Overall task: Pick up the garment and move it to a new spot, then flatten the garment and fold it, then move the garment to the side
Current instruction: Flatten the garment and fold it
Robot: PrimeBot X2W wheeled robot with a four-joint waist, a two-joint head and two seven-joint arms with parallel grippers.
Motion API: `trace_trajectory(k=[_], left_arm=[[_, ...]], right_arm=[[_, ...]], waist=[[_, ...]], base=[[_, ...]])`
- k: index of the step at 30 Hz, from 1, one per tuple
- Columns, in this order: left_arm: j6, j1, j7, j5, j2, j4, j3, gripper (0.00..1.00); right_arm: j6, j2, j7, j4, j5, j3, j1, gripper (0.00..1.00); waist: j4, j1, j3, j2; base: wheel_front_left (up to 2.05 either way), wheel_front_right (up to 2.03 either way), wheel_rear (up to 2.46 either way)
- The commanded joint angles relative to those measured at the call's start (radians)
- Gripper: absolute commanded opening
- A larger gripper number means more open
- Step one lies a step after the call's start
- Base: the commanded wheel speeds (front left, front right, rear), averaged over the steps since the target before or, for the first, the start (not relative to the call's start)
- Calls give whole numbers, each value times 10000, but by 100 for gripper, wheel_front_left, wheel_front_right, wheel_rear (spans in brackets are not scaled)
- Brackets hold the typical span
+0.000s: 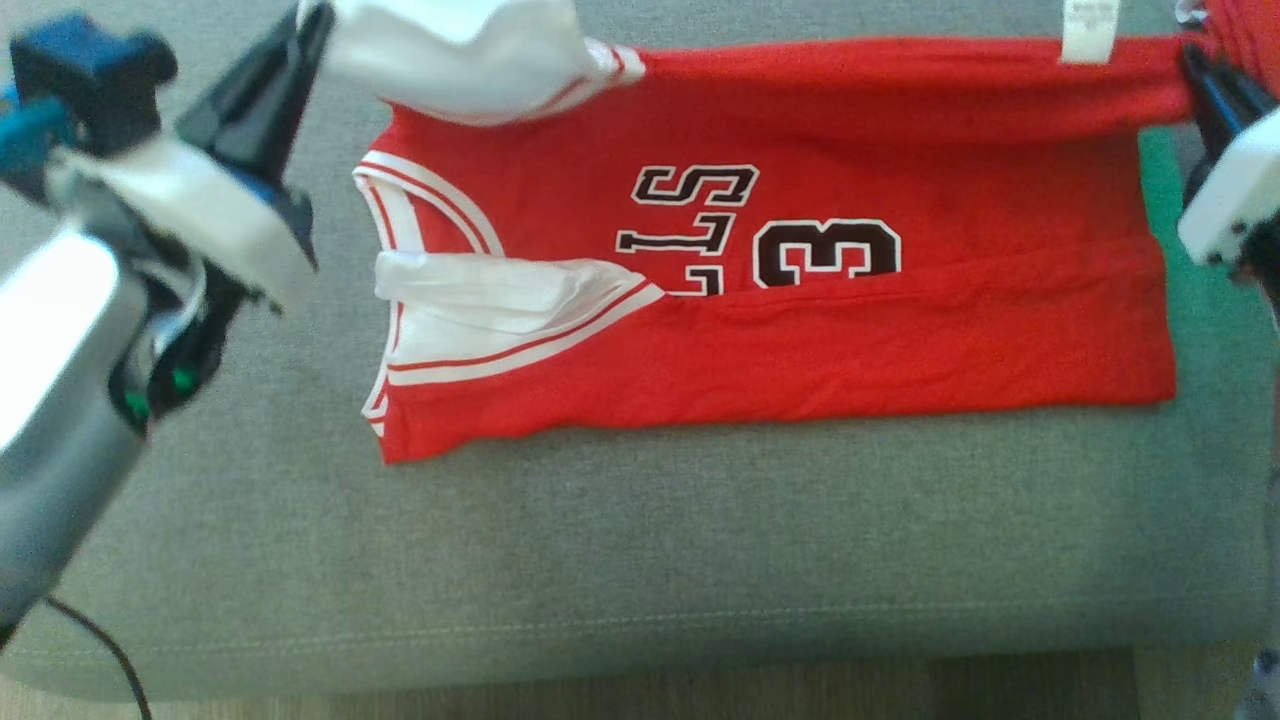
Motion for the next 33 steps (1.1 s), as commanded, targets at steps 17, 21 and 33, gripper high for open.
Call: trace_trajectory(k=[17,21,33], left_arm=[[1562,3036,-58,-943,1118,-2924,137,0],[1558,3300,-213,-1075,839,-2588,47,0],[2123,4186,-700,-1309,-115,-1805,112,100]], right_arm=[[-4,-47,1388,-2768,193,-631,3291,0],[-4,4,1463,-2822,191,-694,3577,0],[-4,598,967,-2772,253,-1171,4115,100]], waist=[[313,2,-270,-1],[334,2,-270,-1],[283,2,-991,-1]], base=[[0,0,0],[0,0,0],[0,0,0]])
